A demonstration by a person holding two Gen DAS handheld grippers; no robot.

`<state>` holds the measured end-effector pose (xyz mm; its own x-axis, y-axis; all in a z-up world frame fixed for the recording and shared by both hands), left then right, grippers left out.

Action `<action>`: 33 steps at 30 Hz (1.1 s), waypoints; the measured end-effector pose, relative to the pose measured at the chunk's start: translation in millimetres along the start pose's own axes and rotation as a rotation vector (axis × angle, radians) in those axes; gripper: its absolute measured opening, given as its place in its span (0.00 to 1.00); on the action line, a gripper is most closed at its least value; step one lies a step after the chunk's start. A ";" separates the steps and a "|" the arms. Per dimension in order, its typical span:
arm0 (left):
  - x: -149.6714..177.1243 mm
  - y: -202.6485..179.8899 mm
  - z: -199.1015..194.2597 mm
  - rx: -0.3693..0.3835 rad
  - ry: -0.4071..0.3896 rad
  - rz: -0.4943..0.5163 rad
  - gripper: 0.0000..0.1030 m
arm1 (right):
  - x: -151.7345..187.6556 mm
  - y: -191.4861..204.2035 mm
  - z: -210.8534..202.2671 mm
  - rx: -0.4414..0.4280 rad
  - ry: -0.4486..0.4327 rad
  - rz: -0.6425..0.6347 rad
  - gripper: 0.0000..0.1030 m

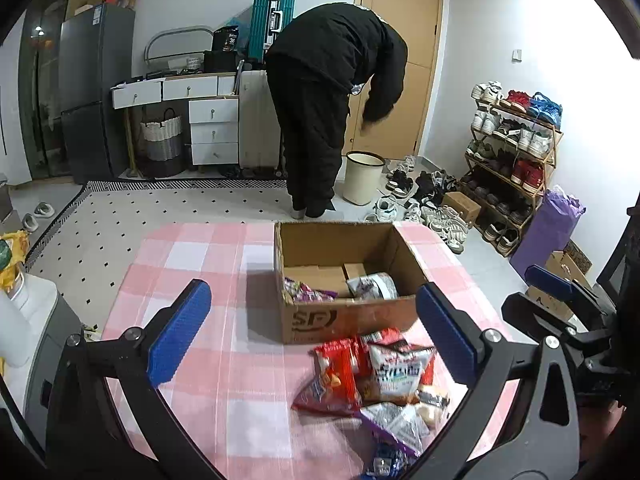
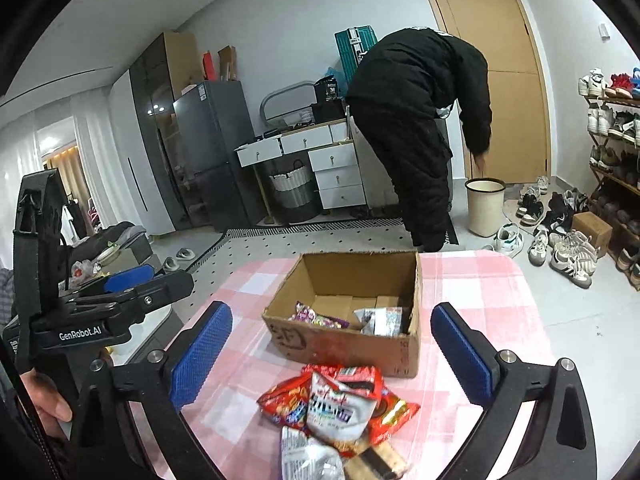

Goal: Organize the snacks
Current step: 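Move both open tools back over the snack pile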

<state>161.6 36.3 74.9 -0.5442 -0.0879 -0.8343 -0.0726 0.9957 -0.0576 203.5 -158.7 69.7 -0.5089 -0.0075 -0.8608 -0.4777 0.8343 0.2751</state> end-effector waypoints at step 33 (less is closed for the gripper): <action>171.7 19.6 25.4 0.045 0.199 -0.031 0.99 | 145.6 4.3 3.9 -0.039 0.224 0.108 0.99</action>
<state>87.9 41.5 -83.4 -0.6970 -0.1178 -0.7073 -0.0570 0.9924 -0.1091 130.2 -154.1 -56.1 -0.7024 -0.0452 -0.7103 -0.4373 0.8149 0.3805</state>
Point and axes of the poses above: each gripper's, at about its wrist camera, not at the fingertips, and z roughly the way its jaws point, y to its left, x to its underside, the point moved 1 cm from there along z, roughly the way its jaws point, and after that the axes turned 6 degrees about -x, right-handed, at the moved point
